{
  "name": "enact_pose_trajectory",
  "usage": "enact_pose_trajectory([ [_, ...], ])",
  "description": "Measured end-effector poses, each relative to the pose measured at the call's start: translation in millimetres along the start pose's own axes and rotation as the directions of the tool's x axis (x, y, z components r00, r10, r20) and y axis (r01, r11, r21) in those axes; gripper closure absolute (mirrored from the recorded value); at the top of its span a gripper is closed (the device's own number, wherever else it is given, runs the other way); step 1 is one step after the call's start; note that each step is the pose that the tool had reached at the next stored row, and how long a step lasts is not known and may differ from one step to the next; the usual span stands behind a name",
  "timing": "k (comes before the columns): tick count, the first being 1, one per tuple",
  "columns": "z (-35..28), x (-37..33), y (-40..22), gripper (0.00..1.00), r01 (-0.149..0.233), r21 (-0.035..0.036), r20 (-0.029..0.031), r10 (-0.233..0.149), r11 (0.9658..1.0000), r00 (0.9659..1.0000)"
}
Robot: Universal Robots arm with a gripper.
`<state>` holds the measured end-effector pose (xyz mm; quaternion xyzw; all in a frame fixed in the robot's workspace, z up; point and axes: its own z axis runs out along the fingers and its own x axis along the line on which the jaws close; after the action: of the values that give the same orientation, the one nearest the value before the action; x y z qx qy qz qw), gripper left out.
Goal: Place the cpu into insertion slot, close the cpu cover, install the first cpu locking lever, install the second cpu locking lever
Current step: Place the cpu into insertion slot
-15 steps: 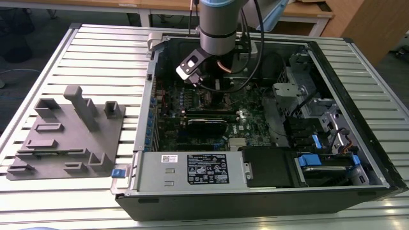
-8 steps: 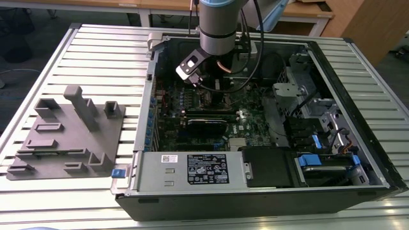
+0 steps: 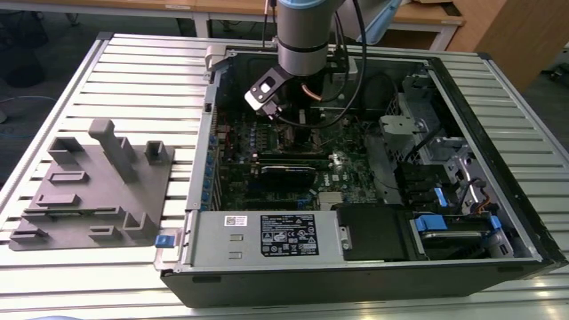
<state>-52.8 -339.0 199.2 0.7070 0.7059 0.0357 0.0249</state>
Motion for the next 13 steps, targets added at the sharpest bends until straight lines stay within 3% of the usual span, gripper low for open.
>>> enact_pose_trajectory([
  [5,4.3,-0.1,-0.9,0.46,0.000,0.0001,0.0001,0.000,1.0000,1.0000],
  [13,5.4,-0.1,-1.3,0.46,0.000,0.0001,0.0001,0.000,1.0000,1.0000],
])
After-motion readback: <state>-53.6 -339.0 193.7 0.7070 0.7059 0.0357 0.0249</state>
